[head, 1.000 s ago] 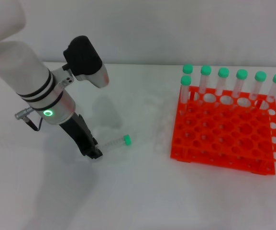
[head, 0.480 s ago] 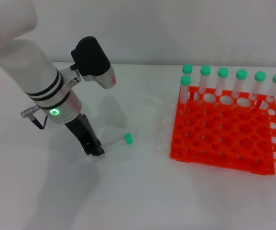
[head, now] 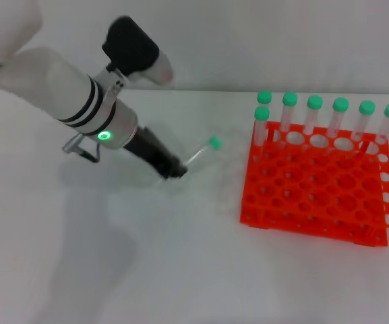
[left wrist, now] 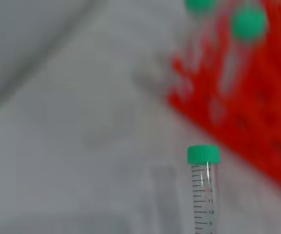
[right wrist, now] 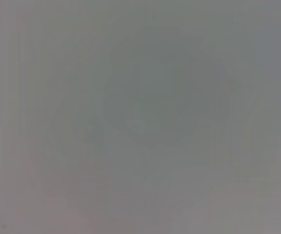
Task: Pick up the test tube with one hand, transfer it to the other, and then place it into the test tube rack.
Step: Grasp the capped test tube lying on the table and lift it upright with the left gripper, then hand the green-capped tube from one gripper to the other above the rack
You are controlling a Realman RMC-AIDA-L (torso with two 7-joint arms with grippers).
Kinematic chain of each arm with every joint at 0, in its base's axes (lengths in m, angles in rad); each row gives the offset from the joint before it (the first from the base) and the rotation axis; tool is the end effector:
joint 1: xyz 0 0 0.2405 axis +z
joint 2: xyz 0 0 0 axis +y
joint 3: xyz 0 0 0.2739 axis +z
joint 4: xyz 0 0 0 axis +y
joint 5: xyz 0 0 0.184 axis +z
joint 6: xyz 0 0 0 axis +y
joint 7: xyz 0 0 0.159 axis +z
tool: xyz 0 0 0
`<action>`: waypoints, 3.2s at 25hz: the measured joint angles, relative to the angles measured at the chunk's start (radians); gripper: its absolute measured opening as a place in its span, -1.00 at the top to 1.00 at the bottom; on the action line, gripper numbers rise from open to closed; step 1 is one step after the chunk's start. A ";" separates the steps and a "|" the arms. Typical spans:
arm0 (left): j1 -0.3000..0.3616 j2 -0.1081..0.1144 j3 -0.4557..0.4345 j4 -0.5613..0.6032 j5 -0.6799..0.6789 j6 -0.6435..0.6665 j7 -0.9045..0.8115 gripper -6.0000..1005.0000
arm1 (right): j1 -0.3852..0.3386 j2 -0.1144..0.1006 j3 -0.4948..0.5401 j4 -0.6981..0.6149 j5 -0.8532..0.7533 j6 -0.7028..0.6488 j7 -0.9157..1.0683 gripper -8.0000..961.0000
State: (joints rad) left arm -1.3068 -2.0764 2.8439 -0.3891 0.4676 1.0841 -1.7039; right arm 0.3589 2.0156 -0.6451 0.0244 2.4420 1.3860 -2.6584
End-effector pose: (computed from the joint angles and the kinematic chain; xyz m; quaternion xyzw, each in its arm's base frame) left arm -0.1768 0.4422 -0.0624 -0.9553 -0.2165 0.1185 0.1627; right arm 0.3741 0.2997 0.0575 -0.6005 0.2917 0.3765 0.6423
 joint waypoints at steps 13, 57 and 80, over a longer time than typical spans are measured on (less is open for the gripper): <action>0.427 0.004 0.000 0.158 -1.221 0.158 0.760 0.61 | -0.064 -0.013 -0.067 -0.101 -0.013 -0.039 0.250 -0.63; 0.679 -0.025 -0.002 0.734 -1.126 0.050 1.467 0.59 | 0.125 0.004 -0.398 -0.431 -0.575 0.113 0.632 -0.58; 0.661 -0.022 -0.005 0.725 -1.126 0.038 1.469 0.58 | 0.146 0.011 -0.405 -0.413 -0.560 0.124 0.598 0.26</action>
State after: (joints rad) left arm -0.6458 -2.0985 2.8393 0.3355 -0.6582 1.1225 -0.2352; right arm 0.5048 2.0264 -1.0498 -0.3885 1.8825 1.5097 -2.0607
